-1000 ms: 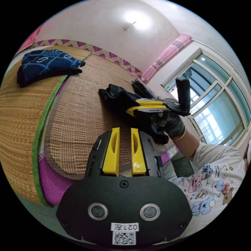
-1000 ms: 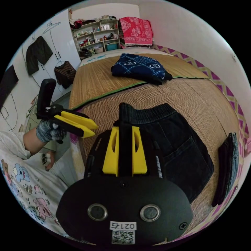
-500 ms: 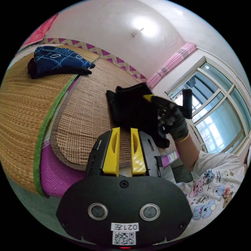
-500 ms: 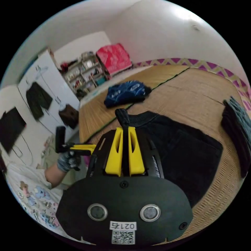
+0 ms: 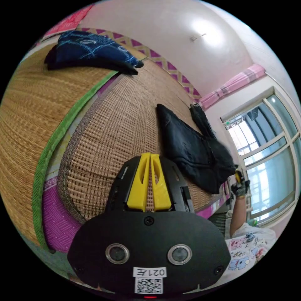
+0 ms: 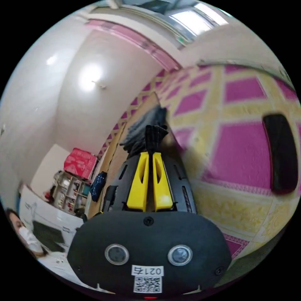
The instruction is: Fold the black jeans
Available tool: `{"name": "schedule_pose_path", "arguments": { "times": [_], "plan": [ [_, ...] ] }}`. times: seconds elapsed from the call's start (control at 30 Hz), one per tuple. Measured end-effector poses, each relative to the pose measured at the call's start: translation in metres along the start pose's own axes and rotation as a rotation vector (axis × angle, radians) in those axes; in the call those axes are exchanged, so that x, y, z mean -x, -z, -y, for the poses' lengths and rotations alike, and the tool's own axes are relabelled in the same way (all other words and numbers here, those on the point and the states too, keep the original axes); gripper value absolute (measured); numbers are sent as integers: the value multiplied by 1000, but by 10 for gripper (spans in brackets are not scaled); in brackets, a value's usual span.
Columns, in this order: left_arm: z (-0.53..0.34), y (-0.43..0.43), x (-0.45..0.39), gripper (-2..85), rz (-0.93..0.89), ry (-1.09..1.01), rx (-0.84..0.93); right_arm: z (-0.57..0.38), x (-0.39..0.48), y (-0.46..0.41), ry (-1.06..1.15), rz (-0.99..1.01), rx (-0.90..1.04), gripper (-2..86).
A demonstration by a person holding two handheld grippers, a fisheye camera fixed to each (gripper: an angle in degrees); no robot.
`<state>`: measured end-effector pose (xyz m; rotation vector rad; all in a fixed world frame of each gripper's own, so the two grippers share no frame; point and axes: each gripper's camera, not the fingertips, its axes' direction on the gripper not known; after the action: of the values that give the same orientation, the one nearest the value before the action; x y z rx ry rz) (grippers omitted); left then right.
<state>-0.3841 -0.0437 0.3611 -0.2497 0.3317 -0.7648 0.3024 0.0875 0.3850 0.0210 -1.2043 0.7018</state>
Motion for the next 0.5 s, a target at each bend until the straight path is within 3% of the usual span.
{"name": "schedule_pose_path", "arguments": {
  "times": [0.1,0.4,0.5],
  "plan": [
    [-2,-2,-1,-8,2,-1,1,-3,-51,5,-116,69,30,1],
    [-16,-6,-10,-9,-13,-4,-4,-8,-71,66,-84,17,-1,14],
    [-28,2,-32,-8,-14,-129,-70,-27,-14,100,112,-193,-156,32]
  ]
}}
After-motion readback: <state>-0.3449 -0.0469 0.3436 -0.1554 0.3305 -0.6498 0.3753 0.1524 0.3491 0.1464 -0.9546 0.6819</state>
